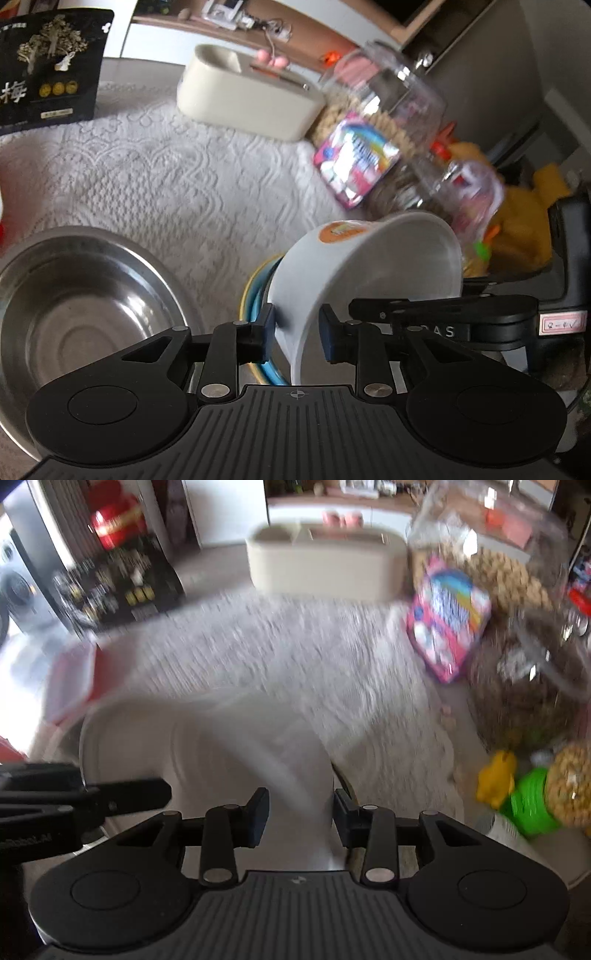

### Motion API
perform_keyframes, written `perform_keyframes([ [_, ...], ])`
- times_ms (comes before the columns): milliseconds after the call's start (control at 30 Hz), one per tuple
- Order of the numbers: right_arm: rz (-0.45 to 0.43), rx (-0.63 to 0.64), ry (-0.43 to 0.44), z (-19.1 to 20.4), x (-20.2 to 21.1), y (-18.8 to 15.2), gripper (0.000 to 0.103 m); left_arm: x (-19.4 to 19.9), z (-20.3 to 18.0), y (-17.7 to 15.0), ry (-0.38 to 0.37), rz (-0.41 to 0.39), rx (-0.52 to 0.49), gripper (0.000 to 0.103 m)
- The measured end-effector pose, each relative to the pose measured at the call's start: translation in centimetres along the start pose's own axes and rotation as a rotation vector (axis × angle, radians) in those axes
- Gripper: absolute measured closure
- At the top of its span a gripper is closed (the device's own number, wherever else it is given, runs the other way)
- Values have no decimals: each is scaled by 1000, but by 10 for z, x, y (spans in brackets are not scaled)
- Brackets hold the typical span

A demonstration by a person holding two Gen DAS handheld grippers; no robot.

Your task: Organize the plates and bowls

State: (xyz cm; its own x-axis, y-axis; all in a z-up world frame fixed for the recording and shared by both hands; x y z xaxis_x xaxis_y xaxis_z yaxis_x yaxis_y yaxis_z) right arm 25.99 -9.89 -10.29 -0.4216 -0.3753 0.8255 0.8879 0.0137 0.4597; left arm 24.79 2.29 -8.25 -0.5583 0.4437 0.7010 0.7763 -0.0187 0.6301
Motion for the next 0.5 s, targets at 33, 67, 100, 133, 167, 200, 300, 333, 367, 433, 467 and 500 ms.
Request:
perform_keyframes([
  [33, 16, -4, -2, -2, -6, -2, 66, -1, 1, -1, 9, 0, 0, 77],
  [67, 30, -11, 3, -3, -11, -4, 66, -2, 2, -1, 8, -1, 5, 77],
  [100, 42, -27, 12, -4, -13, -4, 66, -1, 3, 0, 5, -5, 11, 77],
  [133, 46, -36, 15, -4, -13, -4, 66, 2, 5, 1, 3, -11, 16, 78],
  [167, 41, -37, 19, -4, -12, -3, 66, 3, 4, 2, 4, -16, 16, 79],
  [200, 33, -36, 23, -4, -9, -2, 66, 5, 4, 2, 8, -19, 10, 79],
  [300, 16, -41, 34, -5, 1, 0, 66, 9, -4, 3, 10, -16, -11, 79],
  [333, 15, -46, 38, -6, 4, 0, 66, 9, -6, 3, 13, -14, -20, 79],
  [367, 18, -52, 42, -8, 6, -1, 65, 10, -7, 3, 17, -12, -27, 79],
  [433, 36, -57, 52, -10, 8, -7, 65, 10, -9, 3, 23, -11, -37, 79],
  [467, 44, -59, 56, -10, 9, -11, 65, 12, -9, 2, 19, -11, -33, 79],
  [500, 52, -62, 58, -11, 10, -15, 65, 13, -8, 2, 18, -13, -26, 79],
])
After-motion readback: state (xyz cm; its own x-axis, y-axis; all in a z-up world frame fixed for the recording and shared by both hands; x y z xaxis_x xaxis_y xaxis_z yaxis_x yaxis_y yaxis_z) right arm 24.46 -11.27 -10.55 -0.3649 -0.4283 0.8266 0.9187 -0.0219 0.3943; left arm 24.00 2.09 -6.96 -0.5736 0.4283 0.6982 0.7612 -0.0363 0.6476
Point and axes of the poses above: each gripper's, at about its wrist camera, not at the fingertips, and x roughly against the way its jaws point, z to its left, y to its top, the point moved 10 cm from there along -x, roughly the way its jaws point, and after that the axes turned 15 degrees about -x, right-handed, at the moved point
